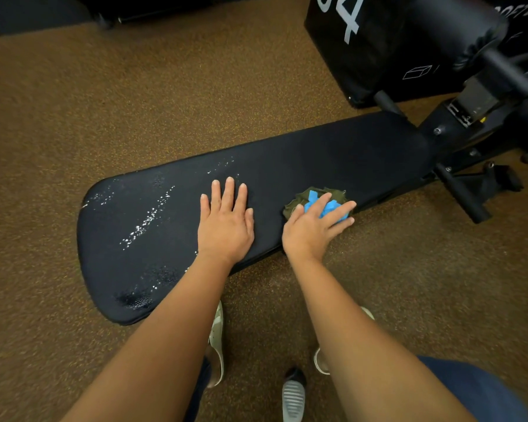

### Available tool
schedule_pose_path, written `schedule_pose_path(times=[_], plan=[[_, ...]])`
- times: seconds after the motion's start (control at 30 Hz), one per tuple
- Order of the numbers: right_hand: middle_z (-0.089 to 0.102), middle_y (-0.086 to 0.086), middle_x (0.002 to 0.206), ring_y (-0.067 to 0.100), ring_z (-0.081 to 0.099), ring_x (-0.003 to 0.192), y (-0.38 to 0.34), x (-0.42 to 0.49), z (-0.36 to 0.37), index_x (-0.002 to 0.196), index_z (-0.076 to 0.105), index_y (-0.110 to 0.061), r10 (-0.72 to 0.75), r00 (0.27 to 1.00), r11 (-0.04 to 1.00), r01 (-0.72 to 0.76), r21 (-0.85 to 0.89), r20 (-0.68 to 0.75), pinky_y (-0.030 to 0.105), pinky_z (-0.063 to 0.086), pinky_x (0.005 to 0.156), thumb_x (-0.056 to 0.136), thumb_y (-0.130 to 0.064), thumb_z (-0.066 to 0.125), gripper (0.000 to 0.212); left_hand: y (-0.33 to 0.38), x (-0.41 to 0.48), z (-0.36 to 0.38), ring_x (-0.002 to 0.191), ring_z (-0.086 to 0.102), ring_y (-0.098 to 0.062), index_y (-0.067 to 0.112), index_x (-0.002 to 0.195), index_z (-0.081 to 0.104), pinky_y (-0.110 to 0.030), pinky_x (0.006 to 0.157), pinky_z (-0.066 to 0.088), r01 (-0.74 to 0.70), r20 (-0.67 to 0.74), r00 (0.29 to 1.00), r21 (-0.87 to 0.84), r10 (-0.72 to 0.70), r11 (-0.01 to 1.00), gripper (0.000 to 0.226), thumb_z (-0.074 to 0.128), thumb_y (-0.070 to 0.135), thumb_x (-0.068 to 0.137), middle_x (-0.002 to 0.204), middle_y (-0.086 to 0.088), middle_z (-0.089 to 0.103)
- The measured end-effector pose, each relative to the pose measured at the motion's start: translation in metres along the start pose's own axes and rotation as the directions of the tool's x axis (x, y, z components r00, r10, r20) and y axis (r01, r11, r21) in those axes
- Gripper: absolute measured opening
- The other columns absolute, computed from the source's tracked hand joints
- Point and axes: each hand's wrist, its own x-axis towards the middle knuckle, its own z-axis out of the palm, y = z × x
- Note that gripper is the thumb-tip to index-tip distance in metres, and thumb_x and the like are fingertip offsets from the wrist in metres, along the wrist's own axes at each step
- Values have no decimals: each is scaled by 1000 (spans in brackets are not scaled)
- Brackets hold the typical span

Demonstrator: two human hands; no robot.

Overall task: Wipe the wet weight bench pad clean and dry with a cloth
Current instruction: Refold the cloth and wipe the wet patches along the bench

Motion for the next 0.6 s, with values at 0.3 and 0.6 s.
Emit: schedule_pose_path(times=[0.3,0.6], plan=[[0,20,158,38,-5,144,6,34,-19,151,13,-13,-359,921,833,390,-393,152,58,1,114,99,-43,25,61,0,-4,-1,147,-6,-31,21,153,8,-51,118,1,14,-3,1000,14,-14,1000,56,15,42,102,162,-4,2],[-1,15,159,38,-7,144,4,32,-21,151,16,-21,-367,914,817,406,-410,174,61,-1,112,99,-41,26,57,1,-5,0,147,-4,-31,21,153,9,-51,118,3,24,-22,999,36,-23,999,56,9,42,101,161,-5,4]])
